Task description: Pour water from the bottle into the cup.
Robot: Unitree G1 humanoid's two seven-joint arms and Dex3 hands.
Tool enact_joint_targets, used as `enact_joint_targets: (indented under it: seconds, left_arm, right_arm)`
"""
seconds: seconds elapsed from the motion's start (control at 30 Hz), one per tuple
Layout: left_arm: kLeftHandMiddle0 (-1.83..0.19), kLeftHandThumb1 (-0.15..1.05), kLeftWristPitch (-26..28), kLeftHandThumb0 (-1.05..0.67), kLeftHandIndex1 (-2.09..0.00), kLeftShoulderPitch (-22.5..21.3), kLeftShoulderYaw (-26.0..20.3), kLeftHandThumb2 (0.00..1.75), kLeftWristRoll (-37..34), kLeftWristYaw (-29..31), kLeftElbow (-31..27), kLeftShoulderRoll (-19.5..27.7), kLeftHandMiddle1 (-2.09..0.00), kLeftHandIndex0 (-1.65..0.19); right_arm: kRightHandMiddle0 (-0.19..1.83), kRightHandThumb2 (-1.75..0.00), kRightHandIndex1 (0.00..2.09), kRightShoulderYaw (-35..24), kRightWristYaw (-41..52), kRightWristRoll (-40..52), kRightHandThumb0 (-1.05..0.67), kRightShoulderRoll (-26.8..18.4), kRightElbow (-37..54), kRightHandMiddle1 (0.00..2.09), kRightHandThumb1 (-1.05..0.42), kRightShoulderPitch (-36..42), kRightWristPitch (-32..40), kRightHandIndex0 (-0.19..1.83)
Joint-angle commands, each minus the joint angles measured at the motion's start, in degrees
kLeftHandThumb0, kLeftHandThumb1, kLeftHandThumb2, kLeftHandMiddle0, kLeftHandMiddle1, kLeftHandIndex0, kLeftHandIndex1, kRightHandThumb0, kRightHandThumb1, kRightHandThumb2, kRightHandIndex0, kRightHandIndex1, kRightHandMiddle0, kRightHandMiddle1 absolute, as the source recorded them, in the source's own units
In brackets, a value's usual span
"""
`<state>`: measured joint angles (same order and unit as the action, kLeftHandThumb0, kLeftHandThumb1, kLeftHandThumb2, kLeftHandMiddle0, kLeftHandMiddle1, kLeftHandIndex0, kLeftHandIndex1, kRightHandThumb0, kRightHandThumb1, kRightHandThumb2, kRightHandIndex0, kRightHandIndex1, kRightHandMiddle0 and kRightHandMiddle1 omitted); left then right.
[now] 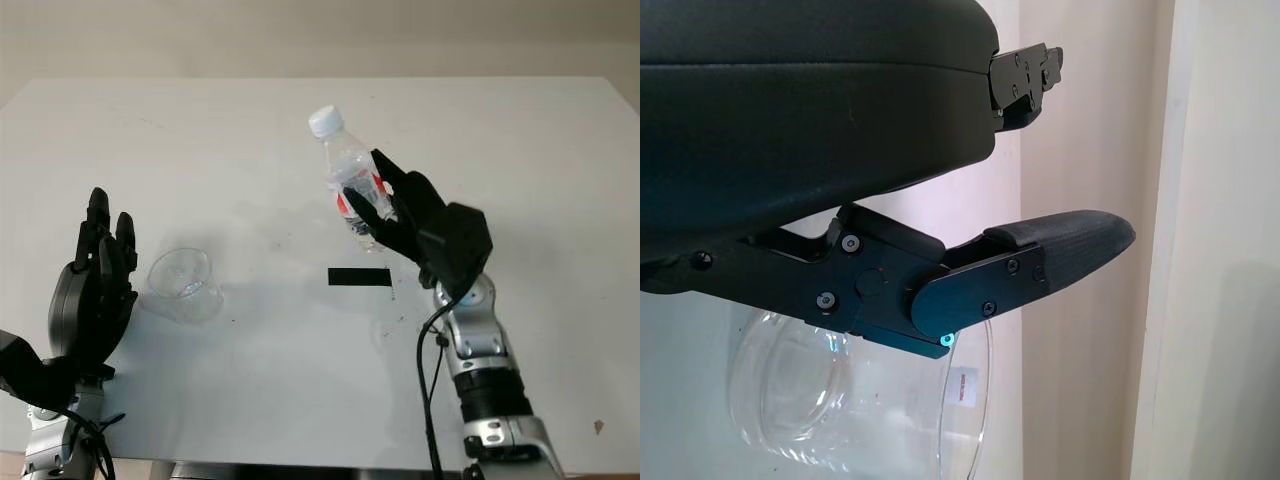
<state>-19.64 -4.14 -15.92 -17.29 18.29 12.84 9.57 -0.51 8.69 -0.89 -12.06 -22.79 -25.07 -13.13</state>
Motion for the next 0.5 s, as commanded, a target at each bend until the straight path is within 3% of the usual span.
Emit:
enact_joint_targets:
  seconds: [0.0, 0.13, 0.2, 0.27, 0.33, 0.47]
  left_arm:
    - [0.19, 1.05, -0.1, -0.73, 0.0, -0.6, -0.4, 0.74, -0.5, 0.4, 0.4, 0.8, 0.0, 0.19]
    - [0.19, 1.05, -0.1, -0.73, 0.0, -0.7, -0.7, 0.73, -0.9, 0.5, 0.6, 0.8, 0.0, 0.19]
    - [0.19, 1.05, -0.5, -0.72, 0.0, -0.9, -0.9, 0.73, -1.0, 0.7, 1.0, 0.8, 0.0, 0.19]
    - [0.19, 1.05, -0.8, -0.72, 0.0, -1.1, -1.1, 0.73, -1.1, 0.8, 1.3, 0.9, 0.0, 0.19]
    - [0.19, 1.05, -1.0, -0.72, 0.0, -1.4, -1.1, 0.73, -1.0, 1.0, 1.7, 0.9, 0.0, 0.19]
    - [0.19, 1.05, -0.9, -0.71, 0.0, -1.4, -1.2, 0.73, -1.3, 1.3, 1.3, 0.8, 0.0, 0.19]
  right_arm:
    - [0.41, -0.34, 2.09, -0.4, -2.0, -0.5, -0.43, 1.6, -0.8, 2.09, -1.05, 0.6, -1.9, 0.58]
    - [0.35, -0.34, 2.09, -1.0, -5.6, 0.5, -0.47, 5.4, -2.0, 2.09, -1.05, 2.1, -2.1, 0.56]
    - [0.42, -0.35, 2.09, -1.3, -8.8, 0.1, -0.47, 7.7, -4.0, 2.09, -1.05, 2.7, -4.3, 0.69]
    - [0.6, -0.44, 2.09, -1.5, -11.8, -0.7, -0.45, 9.3, -6.2, 2.09, -1.05, 2.7, -6.7, 0.99]
    - [0.71, -0.48, 2.09, -2.5, -14.5, 0.3, -0.45, 11.7, -8.6, 2.09, -1.05, 2.1, -7.1, 1.13]
    - [0.77, -0.52, 2.09, -3.8, -17.0, 1.8, -0.46, 14.4, -11.3, 2.09, -1.05, 1.4, -6.5, 1.19]
